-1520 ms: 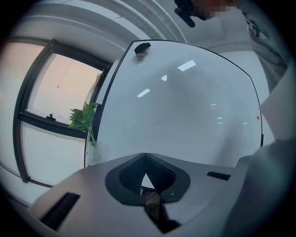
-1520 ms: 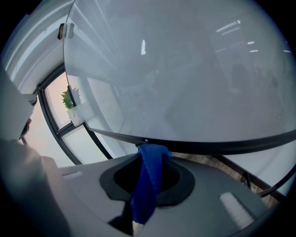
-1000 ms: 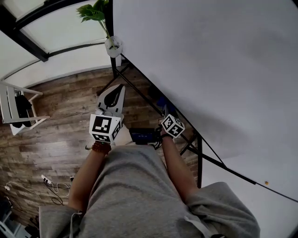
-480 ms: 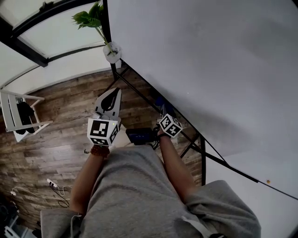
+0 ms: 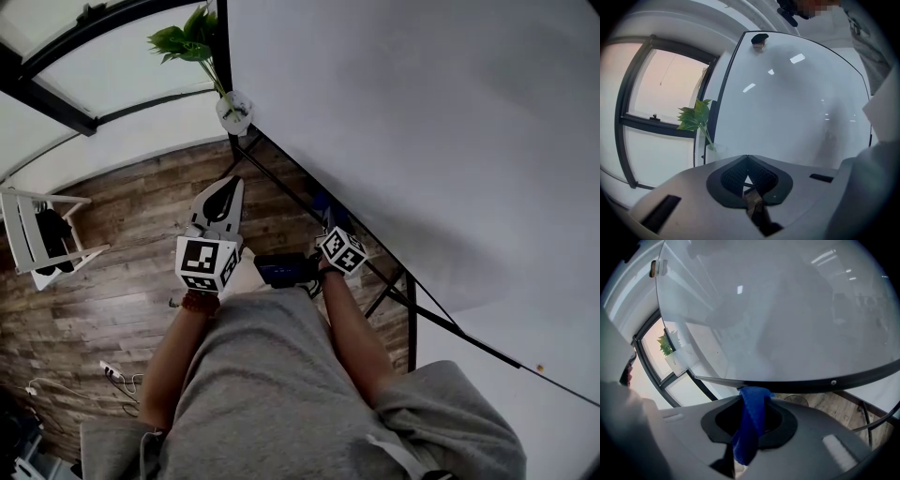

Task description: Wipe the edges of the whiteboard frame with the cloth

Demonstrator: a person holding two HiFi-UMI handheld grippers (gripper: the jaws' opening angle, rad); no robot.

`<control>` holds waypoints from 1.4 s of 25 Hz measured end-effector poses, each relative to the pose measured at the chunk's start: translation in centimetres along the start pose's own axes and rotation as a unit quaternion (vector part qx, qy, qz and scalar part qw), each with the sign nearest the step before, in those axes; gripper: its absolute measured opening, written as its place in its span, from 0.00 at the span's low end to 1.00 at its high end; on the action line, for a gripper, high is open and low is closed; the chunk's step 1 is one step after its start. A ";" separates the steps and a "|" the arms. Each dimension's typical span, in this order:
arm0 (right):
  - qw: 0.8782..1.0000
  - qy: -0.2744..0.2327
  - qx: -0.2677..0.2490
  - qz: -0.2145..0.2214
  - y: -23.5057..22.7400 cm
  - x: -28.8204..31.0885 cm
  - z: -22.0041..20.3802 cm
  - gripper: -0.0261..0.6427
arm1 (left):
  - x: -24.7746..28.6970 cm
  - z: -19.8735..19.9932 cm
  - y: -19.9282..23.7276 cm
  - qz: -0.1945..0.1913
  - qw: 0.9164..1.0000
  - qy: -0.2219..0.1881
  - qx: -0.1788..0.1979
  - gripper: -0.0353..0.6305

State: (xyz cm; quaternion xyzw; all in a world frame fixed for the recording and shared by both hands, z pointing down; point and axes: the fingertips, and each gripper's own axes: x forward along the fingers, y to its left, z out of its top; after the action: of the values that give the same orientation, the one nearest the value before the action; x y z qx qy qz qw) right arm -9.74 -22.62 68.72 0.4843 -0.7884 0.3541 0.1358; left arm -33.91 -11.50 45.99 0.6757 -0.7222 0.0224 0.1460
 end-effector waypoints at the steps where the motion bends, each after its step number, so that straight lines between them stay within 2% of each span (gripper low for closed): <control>1: 1.000 0.000 0.000 0.000 0.3 0.2 0.0 0.16 | 0.1 0.0 0.3 -0.001 1.000 0.002 0.000 0.07; 10: 1.000 0.003 0.004 0.002 2.4 1.6 -0.1 0.16 | 1.0 -0.5 2.2 -0.008 1.000 0.019 -0.004 0.07; 35: 1.000 0.004 0.014 -0.001 6.7 4.4 -0.3 0.16 | 2.1 0.5 7.4 -0.010 0.999 0.031 0.000 0.07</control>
State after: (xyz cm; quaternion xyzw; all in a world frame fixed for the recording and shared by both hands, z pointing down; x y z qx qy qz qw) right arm -17.72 -23.50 68.51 0.4854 -0.7823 0.3672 0.1327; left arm -41.34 -12.99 47.22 0.6816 -0.7108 0.0418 0.1687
